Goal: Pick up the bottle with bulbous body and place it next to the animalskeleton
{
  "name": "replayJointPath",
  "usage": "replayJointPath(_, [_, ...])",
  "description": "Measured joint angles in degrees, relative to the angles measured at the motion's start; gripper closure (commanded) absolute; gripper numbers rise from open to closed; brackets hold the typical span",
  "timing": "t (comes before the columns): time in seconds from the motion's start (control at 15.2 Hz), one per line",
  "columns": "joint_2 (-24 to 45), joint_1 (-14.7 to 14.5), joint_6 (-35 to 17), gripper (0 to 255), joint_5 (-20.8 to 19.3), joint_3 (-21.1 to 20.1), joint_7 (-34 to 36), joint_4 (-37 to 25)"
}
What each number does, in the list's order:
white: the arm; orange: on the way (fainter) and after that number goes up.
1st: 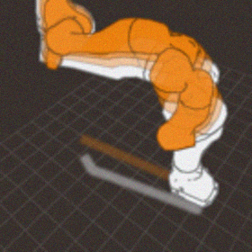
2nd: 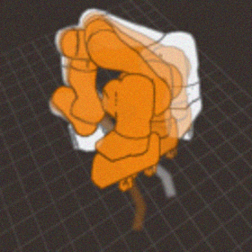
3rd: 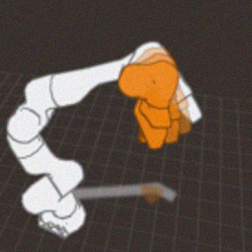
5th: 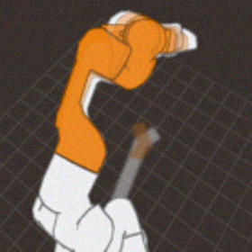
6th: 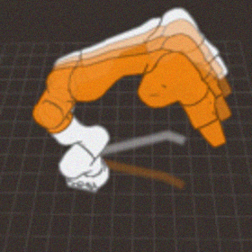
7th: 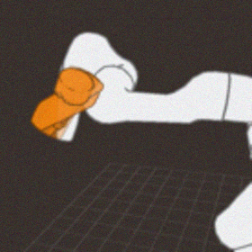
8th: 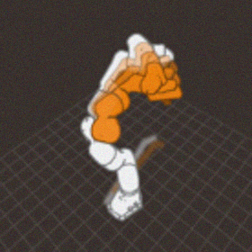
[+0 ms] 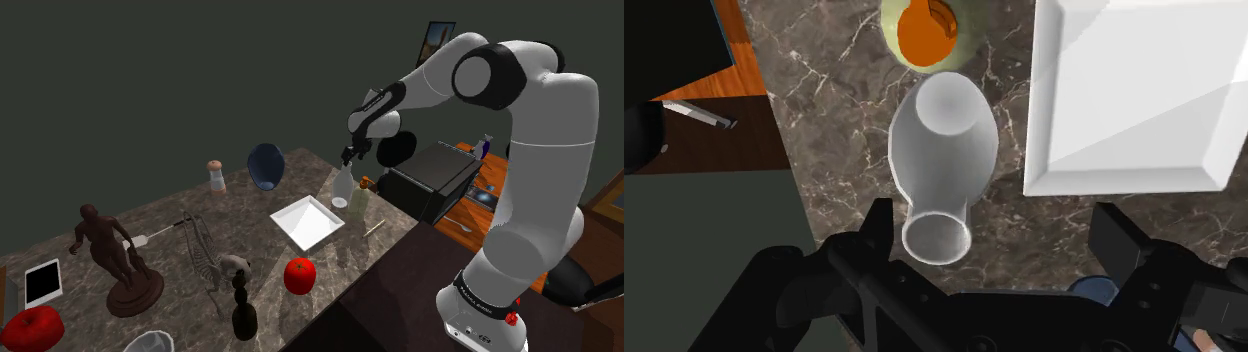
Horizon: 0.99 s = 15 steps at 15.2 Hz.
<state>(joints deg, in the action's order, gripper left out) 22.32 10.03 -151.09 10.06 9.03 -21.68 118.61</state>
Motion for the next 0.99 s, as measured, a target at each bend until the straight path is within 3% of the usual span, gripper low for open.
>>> replayJointPath(0.33, [9.1,2.9,-1.6,0,2.3,-1.5,-2.9,-8.1])
replayJointPath(0.99, [15.0,3.8,-4.2,0,3.3,-2.6,-3.7,-11.4])
